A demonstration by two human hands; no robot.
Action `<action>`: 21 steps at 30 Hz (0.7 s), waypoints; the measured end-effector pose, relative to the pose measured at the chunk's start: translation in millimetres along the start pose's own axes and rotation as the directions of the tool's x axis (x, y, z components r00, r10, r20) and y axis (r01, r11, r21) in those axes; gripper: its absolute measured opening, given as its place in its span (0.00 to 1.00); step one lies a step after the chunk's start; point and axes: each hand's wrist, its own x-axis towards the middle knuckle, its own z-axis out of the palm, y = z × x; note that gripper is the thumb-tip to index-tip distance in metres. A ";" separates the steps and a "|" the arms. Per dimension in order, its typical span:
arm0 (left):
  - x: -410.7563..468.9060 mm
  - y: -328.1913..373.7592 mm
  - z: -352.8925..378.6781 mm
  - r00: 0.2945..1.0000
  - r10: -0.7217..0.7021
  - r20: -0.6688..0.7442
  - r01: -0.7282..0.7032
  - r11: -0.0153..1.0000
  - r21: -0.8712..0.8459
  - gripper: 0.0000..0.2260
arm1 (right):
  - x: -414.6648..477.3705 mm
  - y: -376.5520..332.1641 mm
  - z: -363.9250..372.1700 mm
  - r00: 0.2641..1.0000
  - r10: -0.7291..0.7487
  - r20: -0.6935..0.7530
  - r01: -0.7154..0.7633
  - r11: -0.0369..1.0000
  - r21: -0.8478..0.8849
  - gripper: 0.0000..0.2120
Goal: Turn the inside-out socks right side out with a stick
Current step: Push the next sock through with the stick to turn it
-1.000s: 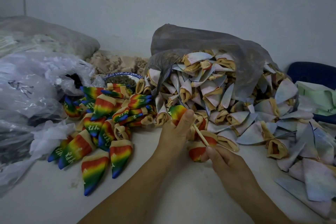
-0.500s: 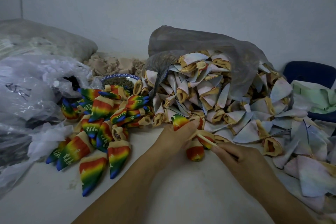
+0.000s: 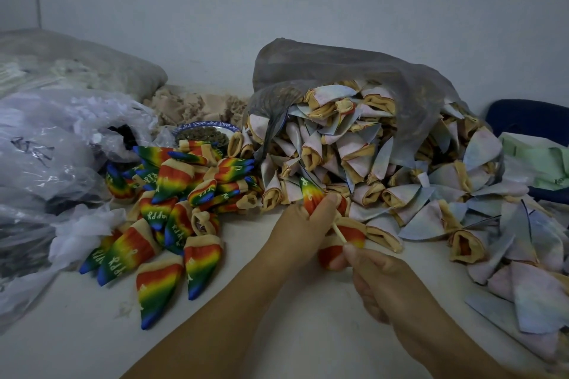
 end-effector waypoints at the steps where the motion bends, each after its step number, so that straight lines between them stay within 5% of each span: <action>1: -1.9 -1.2 0.1 1.000 -0.001 -0.015 0.001 1.000 0.000 0.26 | 1.1 0.4 -0.4 0.999 -0.035 -0.018 0.033 0.996 -0.086 0.21; 7: -3.6 -1.4 -2.7 1.000 -0.013 -0.027 0.012 0.999 -0.051 0.33 | 6.4 2.3 -31.3 0.921 -0.374 -0.109 0.223 0.736 -0.639 0.24; 13: -6.0 2.7 -7.3 0.987 -0.042 0.154 0.082 0.962 -0.260 0.21 | 5.3 0.2 -49.2 0.858 -0.513 0.023 0.360 0.568 -0.740 0.18; 15: -6.5 4.0 -7.7 0.980 -0.046 0.191 0.090 0.970 -0.228 0.20 | 4.6 -0.2 -43.3 0.858 -0.512 0.023 0.365 0.579 -0.729 0.17; 21: -4.5 7.1 4.5 0.985 -0.138 0.103 0.151 0.980 -0.128 0.17 | 3.7 1.7 -16.6 0.927 -0.361 -0.103 0.274 0.838 -0.472 0.18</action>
